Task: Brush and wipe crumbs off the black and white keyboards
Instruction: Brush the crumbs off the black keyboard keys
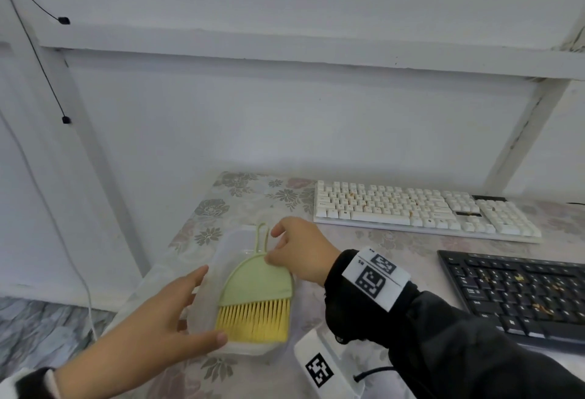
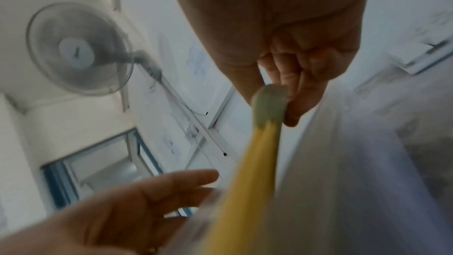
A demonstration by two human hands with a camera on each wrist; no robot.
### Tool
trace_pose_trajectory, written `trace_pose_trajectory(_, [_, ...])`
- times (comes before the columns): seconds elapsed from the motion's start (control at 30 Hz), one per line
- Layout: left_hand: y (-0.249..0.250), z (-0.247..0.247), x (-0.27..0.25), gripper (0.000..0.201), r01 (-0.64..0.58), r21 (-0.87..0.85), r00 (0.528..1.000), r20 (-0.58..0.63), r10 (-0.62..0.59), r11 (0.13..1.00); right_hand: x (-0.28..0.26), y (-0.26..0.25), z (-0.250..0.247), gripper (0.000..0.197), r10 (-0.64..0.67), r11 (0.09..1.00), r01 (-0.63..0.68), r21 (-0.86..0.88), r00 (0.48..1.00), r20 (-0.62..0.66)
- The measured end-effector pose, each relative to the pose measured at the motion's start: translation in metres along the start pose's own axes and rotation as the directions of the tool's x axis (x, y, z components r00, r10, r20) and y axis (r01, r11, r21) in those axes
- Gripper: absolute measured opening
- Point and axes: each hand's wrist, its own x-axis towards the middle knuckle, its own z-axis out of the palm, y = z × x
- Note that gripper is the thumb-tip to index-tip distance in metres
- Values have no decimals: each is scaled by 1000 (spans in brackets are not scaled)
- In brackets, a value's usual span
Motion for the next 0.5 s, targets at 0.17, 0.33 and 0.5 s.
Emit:
trace_pose_trajectory(0.17, [24, 1, 3, 108, -110, 214, 988, -86, 131, 971, -9, 15, -22, 49, 102, 870, -73, 487, 994, -32])
trace_pose_trajectory(0.33, [69, 18, 10, 85, -190, 174, 976, -76, 206, 966, -31, 42, -63, 15, 108, 668, -71, 741, 994, -1])
trace_pose_trajectory(0.5, [107, 56, 28, 94, -273, 142, 960, -16, 278, 951, -60, 91, -108, 24, 159, 598, -42, 801, 985, -67])
